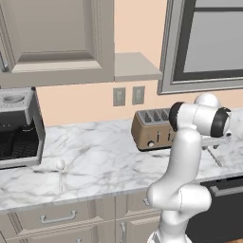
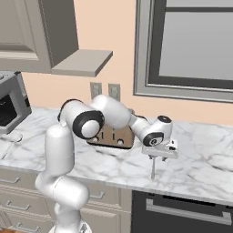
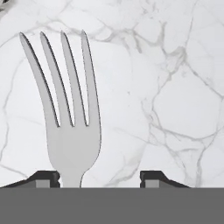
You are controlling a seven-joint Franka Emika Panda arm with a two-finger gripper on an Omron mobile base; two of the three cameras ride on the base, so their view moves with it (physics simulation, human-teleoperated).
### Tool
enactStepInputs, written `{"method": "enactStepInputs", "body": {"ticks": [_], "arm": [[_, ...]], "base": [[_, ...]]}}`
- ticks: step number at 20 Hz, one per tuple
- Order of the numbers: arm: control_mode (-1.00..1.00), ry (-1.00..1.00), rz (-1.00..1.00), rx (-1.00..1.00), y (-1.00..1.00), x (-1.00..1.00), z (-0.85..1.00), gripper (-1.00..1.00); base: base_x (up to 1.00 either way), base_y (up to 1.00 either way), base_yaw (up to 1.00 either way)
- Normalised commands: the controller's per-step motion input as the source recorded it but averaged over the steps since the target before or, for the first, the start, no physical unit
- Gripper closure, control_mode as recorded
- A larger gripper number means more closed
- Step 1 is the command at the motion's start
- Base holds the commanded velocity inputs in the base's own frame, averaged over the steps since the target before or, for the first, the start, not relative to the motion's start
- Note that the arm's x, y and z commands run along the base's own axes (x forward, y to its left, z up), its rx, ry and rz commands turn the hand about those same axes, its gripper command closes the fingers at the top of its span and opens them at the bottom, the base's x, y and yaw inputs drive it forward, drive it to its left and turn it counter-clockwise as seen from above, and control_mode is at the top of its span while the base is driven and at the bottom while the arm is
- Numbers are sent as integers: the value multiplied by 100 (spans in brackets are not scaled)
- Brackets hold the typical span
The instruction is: Take the fork and place it on the left side of the plate. Then take the spoon and place it on the right side of the plate. Make sure they're directly next to the plate.
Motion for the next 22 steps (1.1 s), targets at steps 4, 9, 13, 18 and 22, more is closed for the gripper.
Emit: {"method": "enactStepInputs", "body": {"ticks": [4, 9, 13, 18, 22], "arm": [[-100, 0, -5, 0, 16, -36, -46, 100], [-100, -1, -6, 0, 16, -36, -26, 100], [-100, 0, -7, 2, 11, -35, -26, 100], [-100, 0, -10, 6, 9, -16, 9, 100], [-100, 0, -4, 0, 12, -8, 47, 100]], "base": [[0, 0, 0], [0, 0, 0], [0, 0, 0], [0, 0, 0], [0, 0, 0]]}}
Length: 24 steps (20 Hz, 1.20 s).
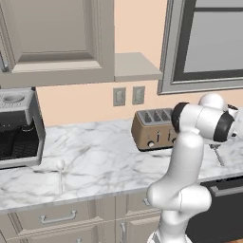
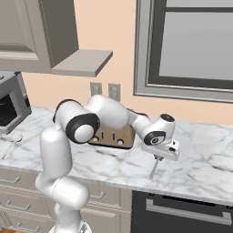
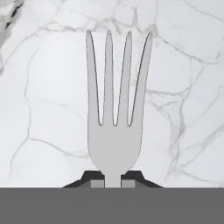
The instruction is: Take the fork and place it on the left side of the plate. Then take the spoon and place it on the right side of the plate. Make sure they're directly next to the plate.
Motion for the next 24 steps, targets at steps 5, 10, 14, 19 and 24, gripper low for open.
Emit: {"method": "enactStepInputs", "body": {"ticks": [5, 10, 14, 19, 24], "arm": [[-100, 0, 0, 0, 16, 0, 60, 100], [-100, -4, 0, 0, 29, -8, 53, 100], [-100, -1, 0, -2, 42, -14, 43, 100], [-100, -2, 3, -3, 37, -18, 33, 100], [-100, -2, 1, -6, 29, -20, 23, 100]], "base": [[0, 0, 0], [0, 0, 0], [0, 0, 0], [0, 0, 0], [0, 0, 0]]}}
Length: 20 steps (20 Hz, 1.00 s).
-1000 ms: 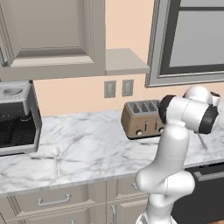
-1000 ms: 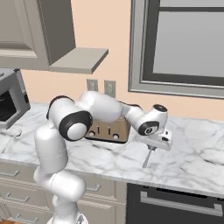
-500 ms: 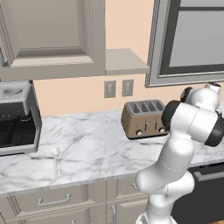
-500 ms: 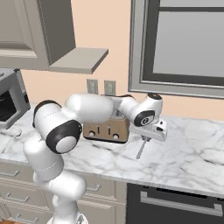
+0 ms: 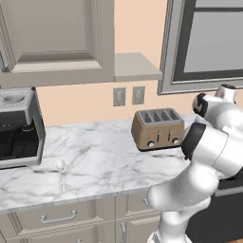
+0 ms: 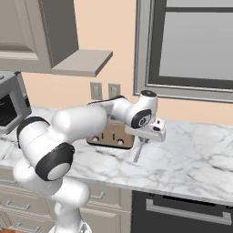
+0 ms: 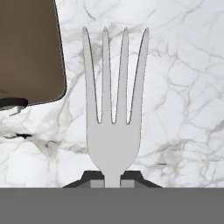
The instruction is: Take the fork and place it on the left side of the plate. Then take the spoon and place it on the right side of the plate. Make sure they're directly next to the plate.
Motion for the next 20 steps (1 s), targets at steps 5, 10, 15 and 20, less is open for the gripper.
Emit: {"method": "enactStepInputs", "body": {"ticks": [5, 10, 15, 20], "arm": [[-100, 0, 0, 0, 10, -2, 10, 100], [-100, 0, 0, 0, 0, 0, 0, 100], [-100, 0, 0, 0, 0, 0, 0, 100], [100, 0, 0, 0, 0, 0, 0, 100]], "base": [[0, 0, 0], [0, 0, 0], [0, 0, 0], [0, 0, 0]]}}
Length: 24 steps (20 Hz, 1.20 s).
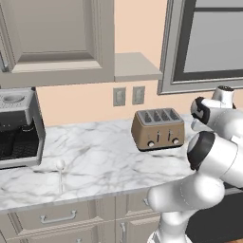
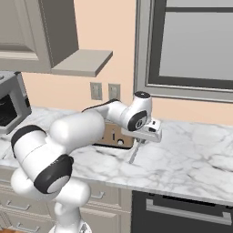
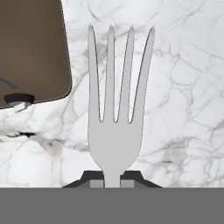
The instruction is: Take the fork and place it on the left side of the plate. Then take the spoon and place it on the right side of the plate. Make sure they're directly next to the plate.
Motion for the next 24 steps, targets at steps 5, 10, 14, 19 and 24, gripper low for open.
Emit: {"method": "enactStepInputs", "body": {"ticks": [5, 10, 14, 19, 24], "arm": [[100, 0, 0, 0, 0, 0, 0, 100], [100, 0, 0, 0, 0, 0, 0, 100], [100, 0, 0, 0, 0, 0, 0, 100], [100, 0, 0, 0, 0, 0, 0, 100], [100, 0, 0, 0, 0, 0, 0, 100]], "base": [[0, 0, 0], [-72, 0, -3], [-78, -1, -3], [-24, 7, -65], [0, 12, -95]]}}
